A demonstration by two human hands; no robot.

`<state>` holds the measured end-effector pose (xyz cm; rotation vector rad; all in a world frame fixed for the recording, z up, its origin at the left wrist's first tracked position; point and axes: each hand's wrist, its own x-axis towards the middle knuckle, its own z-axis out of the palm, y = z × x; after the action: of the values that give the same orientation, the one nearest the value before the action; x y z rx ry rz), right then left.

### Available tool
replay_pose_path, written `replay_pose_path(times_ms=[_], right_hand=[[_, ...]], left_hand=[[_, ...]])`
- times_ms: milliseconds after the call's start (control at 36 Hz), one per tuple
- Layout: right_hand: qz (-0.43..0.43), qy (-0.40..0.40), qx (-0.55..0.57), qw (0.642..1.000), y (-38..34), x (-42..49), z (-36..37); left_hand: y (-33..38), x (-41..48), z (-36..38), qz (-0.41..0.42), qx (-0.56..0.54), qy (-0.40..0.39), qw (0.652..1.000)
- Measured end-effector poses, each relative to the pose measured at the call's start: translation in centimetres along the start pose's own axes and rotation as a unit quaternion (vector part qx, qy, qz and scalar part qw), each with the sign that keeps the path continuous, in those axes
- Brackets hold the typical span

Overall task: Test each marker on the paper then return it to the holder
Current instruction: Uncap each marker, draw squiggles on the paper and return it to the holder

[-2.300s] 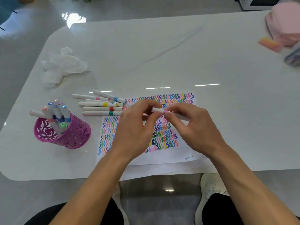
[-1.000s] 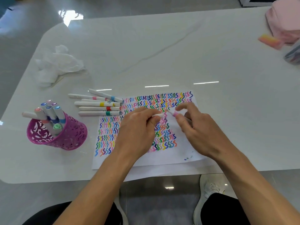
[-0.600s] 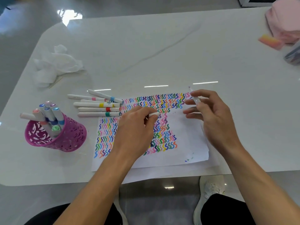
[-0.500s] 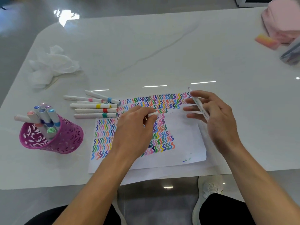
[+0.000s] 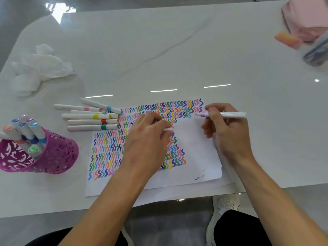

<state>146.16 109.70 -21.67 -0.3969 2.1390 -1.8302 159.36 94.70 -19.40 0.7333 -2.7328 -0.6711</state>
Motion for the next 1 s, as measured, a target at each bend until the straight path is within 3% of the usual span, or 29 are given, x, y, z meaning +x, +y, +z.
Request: replay_pose_path(times_ms=[1000], right_hand=[[-0.014, 0.024, -0.056, 0.998, 0.93, -0.02, 0.82]], left_hand=[[-0.57, 0.2, 0.59, -0.019, 0.01, -0.019, 1.0]])
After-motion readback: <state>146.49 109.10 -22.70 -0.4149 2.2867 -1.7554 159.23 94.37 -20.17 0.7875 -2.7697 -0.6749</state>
